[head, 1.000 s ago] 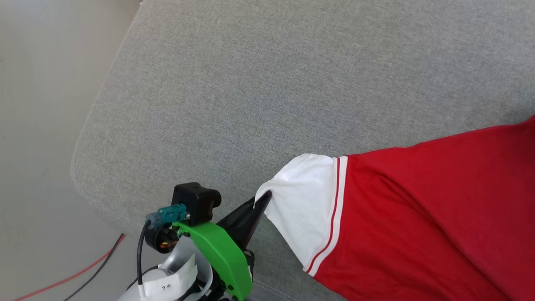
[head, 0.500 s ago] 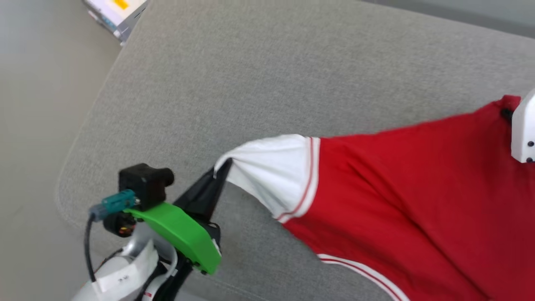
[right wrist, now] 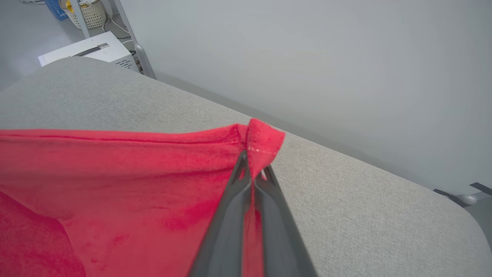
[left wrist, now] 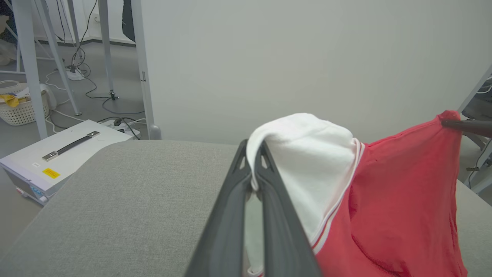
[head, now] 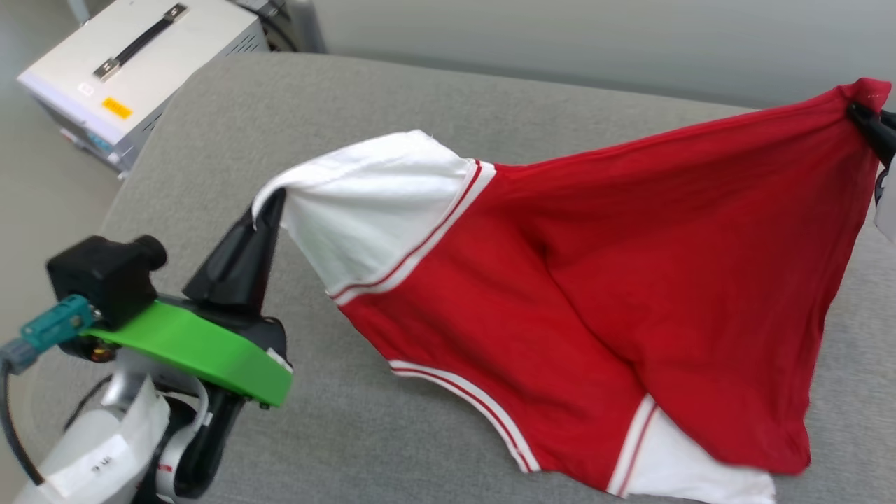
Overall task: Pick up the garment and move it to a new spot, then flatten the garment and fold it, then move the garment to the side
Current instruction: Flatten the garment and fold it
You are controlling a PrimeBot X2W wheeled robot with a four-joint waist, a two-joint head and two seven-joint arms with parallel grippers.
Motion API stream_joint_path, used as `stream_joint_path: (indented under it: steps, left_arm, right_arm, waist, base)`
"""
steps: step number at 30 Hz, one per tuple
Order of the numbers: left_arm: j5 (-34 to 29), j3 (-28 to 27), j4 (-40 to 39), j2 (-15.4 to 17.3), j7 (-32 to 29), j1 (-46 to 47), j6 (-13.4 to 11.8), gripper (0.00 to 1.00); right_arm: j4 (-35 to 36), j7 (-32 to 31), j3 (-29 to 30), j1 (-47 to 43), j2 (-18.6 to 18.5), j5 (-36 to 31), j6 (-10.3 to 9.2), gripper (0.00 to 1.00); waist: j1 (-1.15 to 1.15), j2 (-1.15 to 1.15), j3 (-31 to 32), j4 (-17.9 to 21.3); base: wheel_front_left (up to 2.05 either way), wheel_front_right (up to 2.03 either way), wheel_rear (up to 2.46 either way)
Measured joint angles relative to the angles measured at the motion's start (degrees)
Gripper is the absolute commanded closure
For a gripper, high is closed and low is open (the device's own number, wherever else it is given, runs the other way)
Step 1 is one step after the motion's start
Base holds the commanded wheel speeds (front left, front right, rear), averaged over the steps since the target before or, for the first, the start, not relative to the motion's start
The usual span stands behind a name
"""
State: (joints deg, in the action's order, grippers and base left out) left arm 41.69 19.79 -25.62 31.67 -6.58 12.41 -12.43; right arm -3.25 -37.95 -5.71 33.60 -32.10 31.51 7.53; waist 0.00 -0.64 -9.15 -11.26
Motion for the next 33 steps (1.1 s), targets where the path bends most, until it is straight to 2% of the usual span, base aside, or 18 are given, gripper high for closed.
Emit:
stream_joint_path:
  steps: [10,18,25,30,33]
  left_arm:
    - [-0.55,-6.39,-1.72,0.98,3.22,5.82,-1.96,1.00]
    - [-3.31,-11.34,-2.91,1.63,9.07,12.75,-1.83,1.00]
    - [-3.14,-13.29,-0.73,2.80,10.13,19.45,0.19,1.00]
    - [-3.19,-13.73,2.78,6.12,9.24,28.05,3.28,1.00]
    - [-3.30,-13.51,5.43,7.76,8.06,34.81,5.47,1.00]
  right_arm:
    - [10.87,3.39,3.10,-3.65,0.68,0.46,0.00,1.00]
    - [18.08,5.12,5.68,-3.85,2.21,0.19,0.00,1.00]
    - [19.71,6.72,7.21,-1.21,1.78,-0.49,0.01,1.00]
    - [19.23,7.02,8.64,5.15,0.92,-0.43,0.05,1.00]
    - [17.92,7.51,7.87,9.80,-1.56,-2.45,0.07,1.00]
  waist:
    - [0.00,0.00,4.32,5.64]
    - [0.00,0.00,4.54,10.37]
    - [0.00,0.00,1.20,11.63]
    - [0.00,0.00,-2.49,12.07]
    - [0.00,0.00,-5.24,12.24]
  base:
    - [0.00,0.00,0.00]
    - [0.00,0.00,0.00]
    - [0.00,0.00,0.00]
    - [0.00,0.00,0.00]
    - [0.00,0.00,0.00]
